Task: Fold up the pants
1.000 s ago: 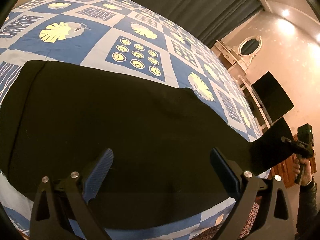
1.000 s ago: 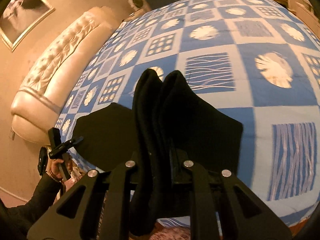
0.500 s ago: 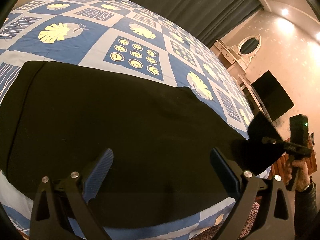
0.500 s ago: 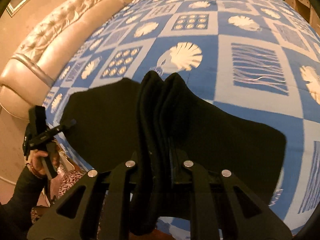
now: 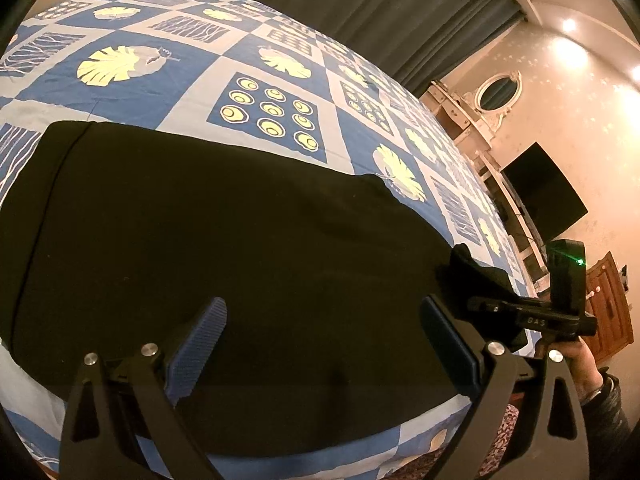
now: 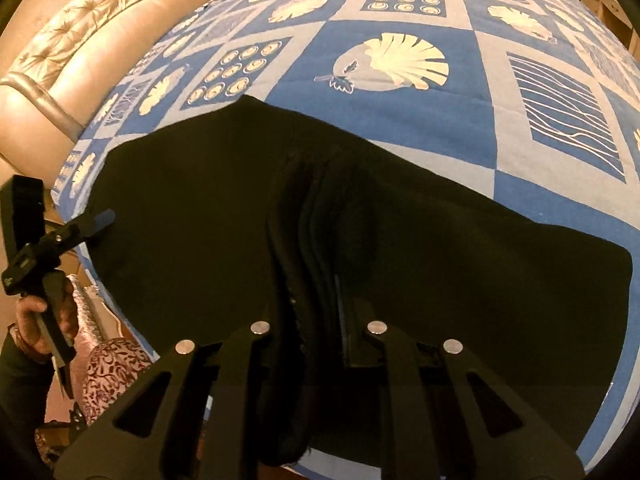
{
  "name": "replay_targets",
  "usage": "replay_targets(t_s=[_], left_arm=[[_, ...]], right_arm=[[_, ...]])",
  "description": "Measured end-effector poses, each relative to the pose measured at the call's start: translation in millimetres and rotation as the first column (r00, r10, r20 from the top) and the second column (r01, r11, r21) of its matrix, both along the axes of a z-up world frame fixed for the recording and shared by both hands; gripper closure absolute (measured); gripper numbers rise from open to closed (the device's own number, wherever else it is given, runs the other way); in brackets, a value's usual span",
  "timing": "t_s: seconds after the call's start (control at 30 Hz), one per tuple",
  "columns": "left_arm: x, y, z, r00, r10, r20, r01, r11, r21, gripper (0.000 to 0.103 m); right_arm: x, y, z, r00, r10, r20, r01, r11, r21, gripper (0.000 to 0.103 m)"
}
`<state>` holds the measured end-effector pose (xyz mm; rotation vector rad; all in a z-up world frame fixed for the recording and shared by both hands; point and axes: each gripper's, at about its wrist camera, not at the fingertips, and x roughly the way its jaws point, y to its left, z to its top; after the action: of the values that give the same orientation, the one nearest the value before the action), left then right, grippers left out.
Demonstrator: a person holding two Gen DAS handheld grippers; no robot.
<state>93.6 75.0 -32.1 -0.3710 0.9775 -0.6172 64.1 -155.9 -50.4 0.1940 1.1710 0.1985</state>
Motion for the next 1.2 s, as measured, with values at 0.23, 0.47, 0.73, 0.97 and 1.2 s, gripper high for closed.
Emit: replay_targets(t_s=[0.23, 0.47, 0.73, 0.97, 1.2], left_arm=[[0.8, 0.1, -0.4, 1.000, -0.001, 0.004, 0.001, 1.000, 0.005, 0.007], [0.0, -0.2, -0.1, 1.000, -0.002, 0.008, 0.001, 1.000, 0.009, 0.007], [1.3, -0.6, -1.3, 1.000, -0.003, 0.014, 0.003, 1.000, 0.019, 0.007], [2.7, -2.1, -3.2, 1.000, -0.005, 0.021, 0.005, 0.999, 0.034, 0.007], [1.1, -5.0, -3.9, 1.000, -0.006, 0.028, 0.005, 0.999, 0.052, 0.007]], right_arm=[[0.1, 10.9, -5.2, 1.000, 0.001, 0.006, -0.001, 0.998, -0.056, 0.088], [-1.6, 26.5, -7.2, 1.000, 0.019, 0.021, -0.017, 0.994, -0.111, 0.075], [-7.0, 53.1, -2.7, 0.995, 0.083, 0.055, -0.073, 0.985, -0.157, 0.057], [-22.1, 74.6, 18.1, 0.976, 0.184, 0.116, -0.167, 0.976, -0.143, 0.053], [-38.3, 34.6, 44.3, 0.966, 0.183, 0.182, -0.156, 0.976, -0.153, 0.039]])
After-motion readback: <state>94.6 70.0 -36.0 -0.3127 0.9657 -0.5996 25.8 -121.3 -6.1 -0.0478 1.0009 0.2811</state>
